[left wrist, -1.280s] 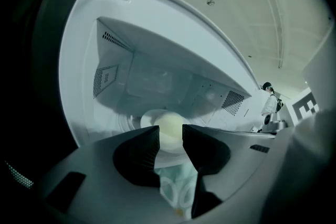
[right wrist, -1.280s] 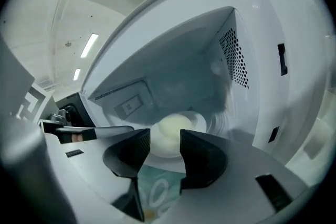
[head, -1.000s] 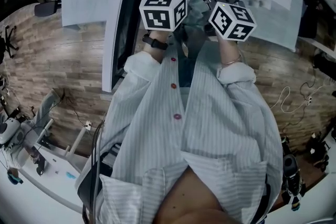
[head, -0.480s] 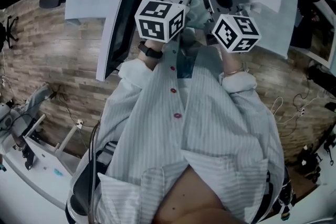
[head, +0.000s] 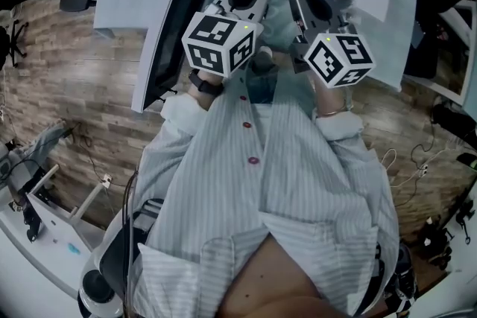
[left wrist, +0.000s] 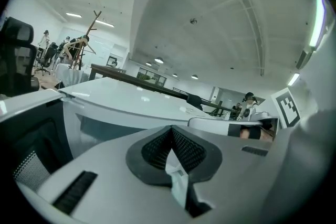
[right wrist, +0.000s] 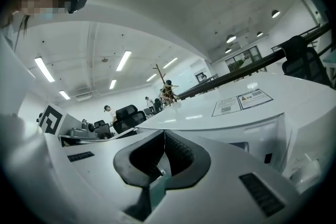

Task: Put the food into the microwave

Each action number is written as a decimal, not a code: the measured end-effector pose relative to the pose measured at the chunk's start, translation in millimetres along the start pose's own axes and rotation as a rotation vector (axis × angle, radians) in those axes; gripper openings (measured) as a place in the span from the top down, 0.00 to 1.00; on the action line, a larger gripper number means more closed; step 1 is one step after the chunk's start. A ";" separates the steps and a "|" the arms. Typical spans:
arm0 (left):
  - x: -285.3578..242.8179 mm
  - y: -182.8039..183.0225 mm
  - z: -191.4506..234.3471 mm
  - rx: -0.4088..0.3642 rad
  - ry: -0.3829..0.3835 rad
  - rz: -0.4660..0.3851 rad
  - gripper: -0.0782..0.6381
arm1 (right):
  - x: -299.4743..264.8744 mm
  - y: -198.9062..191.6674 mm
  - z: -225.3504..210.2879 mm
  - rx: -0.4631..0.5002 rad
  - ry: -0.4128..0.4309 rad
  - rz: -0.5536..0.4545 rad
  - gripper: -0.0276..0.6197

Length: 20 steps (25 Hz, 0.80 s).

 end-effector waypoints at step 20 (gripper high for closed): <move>7.5 15.4 2.3 -0.016 -0.031 -0.030 0.88 | 1.5 17.7 9.5 0.004 0.075 -0.041 0.91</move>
Point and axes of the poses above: the fingertips, and each gripper's own axes: x backward along the fingers, z to its left, y out of its top, the point moved 6 cm from there along x, backward along the fingers, and after that the axes turned 6 degrees about z, right-handed, at the moved point
